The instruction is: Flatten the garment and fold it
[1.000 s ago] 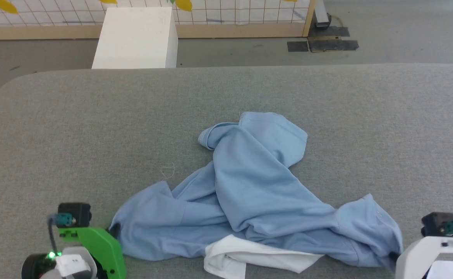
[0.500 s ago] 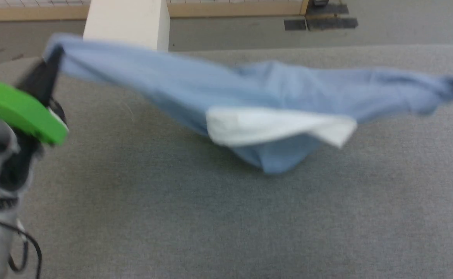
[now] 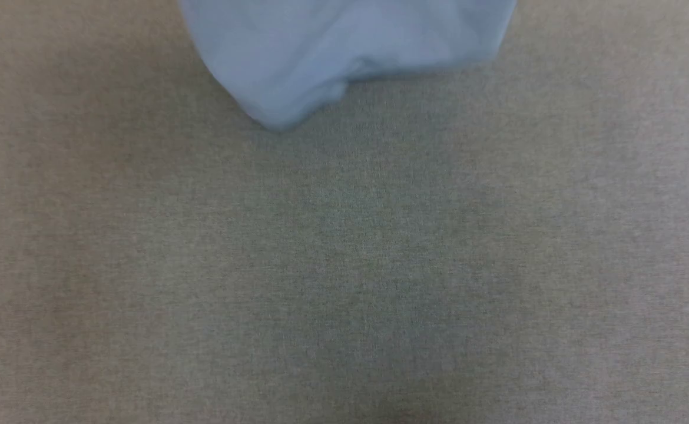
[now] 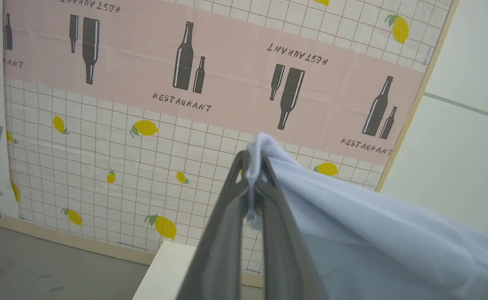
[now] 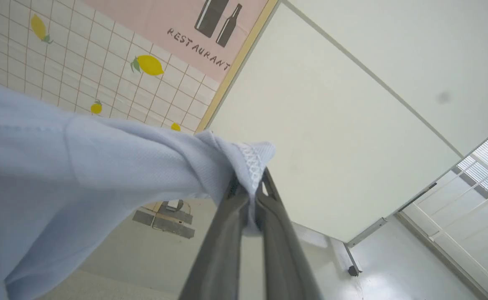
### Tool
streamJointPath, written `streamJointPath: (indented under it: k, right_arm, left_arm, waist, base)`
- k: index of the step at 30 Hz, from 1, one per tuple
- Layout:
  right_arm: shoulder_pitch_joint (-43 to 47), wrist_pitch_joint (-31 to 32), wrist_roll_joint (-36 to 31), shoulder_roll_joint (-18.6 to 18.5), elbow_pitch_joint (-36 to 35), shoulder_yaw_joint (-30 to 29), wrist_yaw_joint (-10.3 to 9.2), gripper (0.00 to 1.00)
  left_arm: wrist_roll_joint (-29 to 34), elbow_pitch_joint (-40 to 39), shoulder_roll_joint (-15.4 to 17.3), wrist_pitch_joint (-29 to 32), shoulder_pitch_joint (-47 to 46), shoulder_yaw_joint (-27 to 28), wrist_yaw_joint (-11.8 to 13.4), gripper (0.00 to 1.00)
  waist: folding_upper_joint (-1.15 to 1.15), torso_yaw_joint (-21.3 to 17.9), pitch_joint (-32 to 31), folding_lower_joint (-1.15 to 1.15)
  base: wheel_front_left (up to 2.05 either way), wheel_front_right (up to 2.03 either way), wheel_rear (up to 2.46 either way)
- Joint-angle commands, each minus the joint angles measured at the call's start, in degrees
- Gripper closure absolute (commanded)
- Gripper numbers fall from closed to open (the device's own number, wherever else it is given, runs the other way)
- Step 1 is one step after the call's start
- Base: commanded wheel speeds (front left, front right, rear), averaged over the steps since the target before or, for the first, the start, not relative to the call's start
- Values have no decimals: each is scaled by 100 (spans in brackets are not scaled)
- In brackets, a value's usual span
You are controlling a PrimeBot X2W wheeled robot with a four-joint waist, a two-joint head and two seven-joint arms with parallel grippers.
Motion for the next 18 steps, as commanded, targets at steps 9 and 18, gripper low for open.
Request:
streamJointPath:
  k: [9, 18]
  right_arm:
    - [-750, -1465, -519, 412, 1082, -183, -10, 100]
    - [1096, -1350, 127, 373, 1760, -270, -10, 100]
  left_arm:
    - [109, 626, -162, -1042, -373, 193, -261, 100]
    - [30, 1139, -194, -839, 1515, -253, -593, 100]
  waist:
    - [0, 77, 202, -1]
    - [0, 189, -605, -1]
  base:
    - [0, 0, 0]
    - [0, 0, 0]
